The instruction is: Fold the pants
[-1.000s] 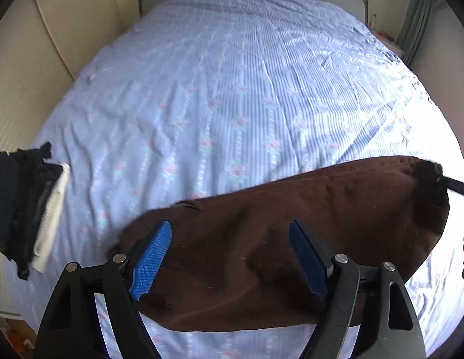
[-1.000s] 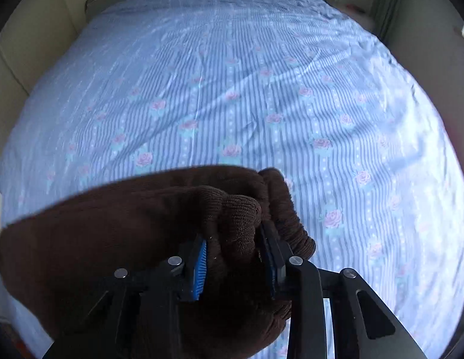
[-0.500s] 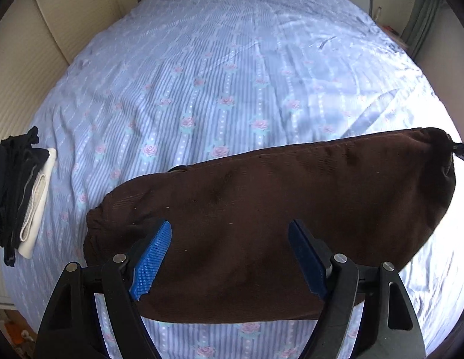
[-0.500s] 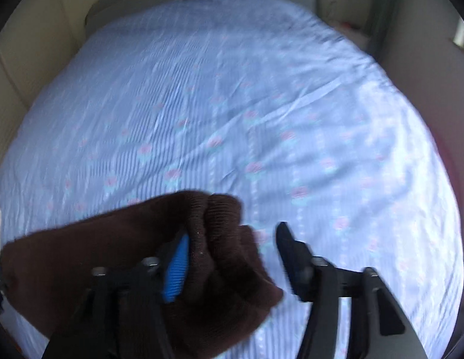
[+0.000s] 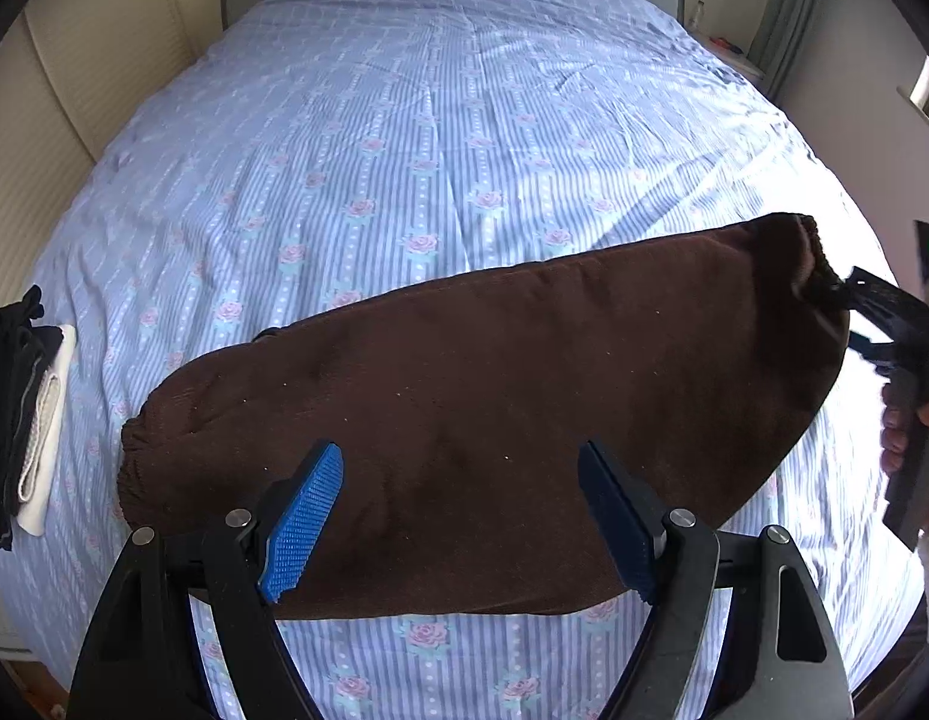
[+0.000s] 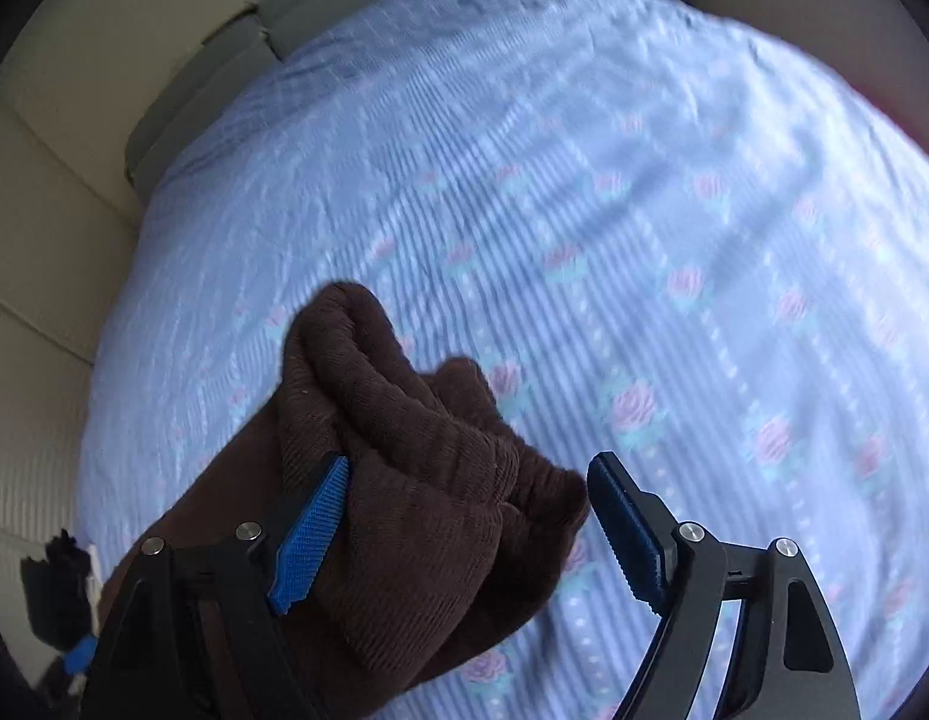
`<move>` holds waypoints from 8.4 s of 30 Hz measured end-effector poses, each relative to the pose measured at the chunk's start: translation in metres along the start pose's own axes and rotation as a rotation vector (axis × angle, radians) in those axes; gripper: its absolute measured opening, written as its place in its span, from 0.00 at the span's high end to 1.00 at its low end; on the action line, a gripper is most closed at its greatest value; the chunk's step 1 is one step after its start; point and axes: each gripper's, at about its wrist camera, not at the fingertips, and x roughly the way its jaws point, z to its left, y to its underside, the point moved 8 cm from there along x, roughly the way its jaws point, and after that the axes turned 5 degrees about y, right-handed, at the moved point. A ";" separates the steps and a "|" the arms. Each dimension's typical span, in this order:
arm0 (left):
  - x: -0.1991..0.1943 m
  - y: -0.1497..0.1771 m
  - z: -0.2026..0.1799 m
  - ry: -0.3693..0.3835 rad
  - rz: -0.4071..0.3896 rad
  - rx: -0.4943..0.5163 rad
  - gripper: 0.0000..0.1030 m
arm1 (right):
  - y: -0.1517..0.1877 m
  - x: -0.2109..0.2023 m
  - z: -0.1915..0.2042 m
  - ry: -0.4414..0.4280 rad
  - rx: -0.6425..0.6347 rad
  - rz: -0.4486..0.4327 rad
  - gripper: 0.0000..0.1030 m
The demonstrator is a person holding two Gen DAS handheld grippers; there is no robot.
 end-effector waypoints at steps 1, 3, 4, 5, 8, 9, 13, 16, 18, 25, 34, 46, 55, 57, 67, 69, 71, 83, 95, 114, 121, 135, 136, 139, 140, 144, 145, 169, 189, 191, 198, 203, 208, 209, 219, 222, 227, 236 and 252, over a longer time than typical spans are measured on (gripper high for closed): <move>-0.001 0.000 -0.001 0.002 -0.005 0.000 0.22 | 0.002 0.008 -0.004 0.006 0.021 0.010 0.21; -0.002 0.000 -0.008 0.020 -0.016 0.015 0.22 | 0.006 0.019 -0.010 0.008 0.056 0.037 0.21; -0.003 0.000 -0.012 0.023 -0.021 0.028 0.22 | 0.010 0.025 -0.015 -0.015 0.098 0.060 0.21; -0.002 0.000 -0.017 0.028 -0.025 0.044 0.22 | 0.014 0.032 -0.017 -0.057 0.135 0.087 0.25; 0.002 -0.001 -0.038 0.073 -0.030 0.072 0.22 | 0.017 0.035 -0.027 -0.064 0.170 0.098 0.53; 0.004 -0.001 -0.043 0.087 -0.029 0.069 0.23 | 0.018 0.031 -0.030 -0.103 0.200 0.104 0.59; 0.015 -0.001 -0.061 0.219 0.003 -0.006 0.33 | 0.021 -0.013 -0.035 -0.146 0.234 0.036 0.70; 0.034 0.009 -0.071 0.278 0.065 -0.054 0.39 | 0.029 -0.052 -0.036 -0.074 0.172 -0.043 0.70; 0.050 0.022 -0.077 0.287 0.125 -0.063 0.46 | 0.031 -0.071 -0.039 -0.058 0.166 -0.078 0.70; 0.078 0.040 -0.094 0.218 0.163 0.023 0.45 | 0.033 -0.105 -0.041 -0.017 0.111 -0.106 0.70; -0.010 0.006 -0.040 0.160 0.059 -0.068 0.40 | 0.031 -0.172 0.036 0.114 -0.131 -0.244 0.69; -0.142 0.038 0.167 -0.010 -0.133 -0.319 0.38 | 0.112 -0.193 0.282 0.127 -0.720 -0.358 0.69; -0.138 0.086 0.239 0.001 -0.109 -0.408 0.38 | 0.217 -0.104 0.394 0.188 -0.968 -0.230 0.69; -0.137 0.092 0.246 -0.009 -0.095 -0.409 0.37 | 0.241 -0.084 0.401 0.208 -1.022 -0.181 0.68; -0.141 0.103 0.275 -0.100 -0.062 -0.389 0.25 | 0.339 -0.102 0.407 0.187 -1.348 -0.158 0.23; -0.145 0.101 0.275 -0.103 -0.071 -0.372 0.22 | 0.343 -0.123 0.404 0.138 -1.339 -0.170 0.23; -0.146 0.099 0.269 -0.092 -0.072 -0.343 0.22 | 0.339 -0.156 0.393 0.070 -1.271 -0.182 0.23; -0.089 0.049 0.135 0.327 -0.014 -0.323 0.22 | 0.219 -0.173 0.204 0.140 -0.617 -0.039 0.23; -0.023 0.023 0.127 0.195 0.062 -0.462 0.66 | 0.227 -0.124 0.129 0.038 -0.345 0.139 0.23; -0.027 0.084 0.191 0.202 0.041 -0.673 0.36 | 0.243 -0.086 0.173 -0.028 -0.511 0.212 0.25; 0.000 0.088 0.181 0.298 0.069 -0.751 0.31 | 0.244 -0.106 0.168 -0.024 -0.494 0.198 0.25; -0.052 0.036 0.157 0.450 -0.034 -0.657 0.70 | 0.260 -0.091 0.159 -0.005 -0.486 0.254 0.25; -0.069 0.022 0.153 0.464 -0.073 -0.643 0.70 | 0.261 -0.089 0.162 -0.011 -0.485 0.256 0.25; -0.105 -0.019 0.137 0.487 -0.158 -0.561 0.72 | 0.260 -0.079 0.174 -0.016 -0.500 0.252 0.25; -0.117 -0.035 0.129 0.512 -0.181 -0.536 0.72 | 0.260 -0.077 0.179 -0.022 -0.505 0.249 0.25; -0.147 -0.075 0.107 0.565 -0.247 -0.436 0.73 | 0.251 -0.068 0.207 -0.029 -0.534 0.223 0.25; -0.150 -0.080 0.104 0.564 -0.255 -0.416 0.73 | 0.245 -0.071 0.212 -0.025 -0.537 0.192 0.25; -0.004 0.065 0.194 0.395 0.053 -0.654 0.67 | 0.215 -0.073 0.171 0.215 -0.634 0.081 0.25; -0.057 0.060 0.183 0.154 0.089 -0.256 0.22 | 0.196 -0.149 0.192 -0.032 -0.574 0.086 0.24; -0.067 0.053 0.184 0.149 0.065 -0.251 0.22 | 0.179 -0.143 0.193 -0.046 -0.541 0.072 0.24; -0.043 0.010 0.172 0.251 0.015 -0.325 0.17 | 0.151 -0.107 0.190 -0.078 -0.429 0.103 0.24; 0.000 0.009 0.181 0.274 0.072 -0.383 0.18 | 0.154 -0.081 0.188 -0.083 -0.408 0.147 0.24; 0.028 0.016 0.197 0.300 0.081 -0.403 0.15 | 0.163 -0.051 0.189 -0.092 -0.404 0.190 0.24; 0.032 0.017 0.198 0.309 0.083 -0.404 0.15 | 0.164 -0.045 0.189 -0.098 -0.404 0.196 0.24; 0.072 0.030 0.200 0.473 0.095 -0.454 0.08 | 0.174 0.002 0.188 -0.121 -0.389 0.241 0.24; 0.077 0.031 0.199 0.509 0.087 -0.477 0.08 | 0.175 0.007 0.189 -0.123 -0.391 0.233 0.25; 0.080 0.035 0.197 0.582 0.088 -0.552 0.20 | 0.176 0.013 0.195 -0.136 -0.360 0.229 0.30; 0.054 0.031 0.197 0.524 0.066 -0.571 0.43 | 0.175 -0.017 0.211 -0.172 -0.384 0.220 0.61; -0.135 0.042 0.162 0.466 -0.176 -0.471 0.46 | 0.177 -0.196 0.226 -0.322 -0.485 0.021 0.63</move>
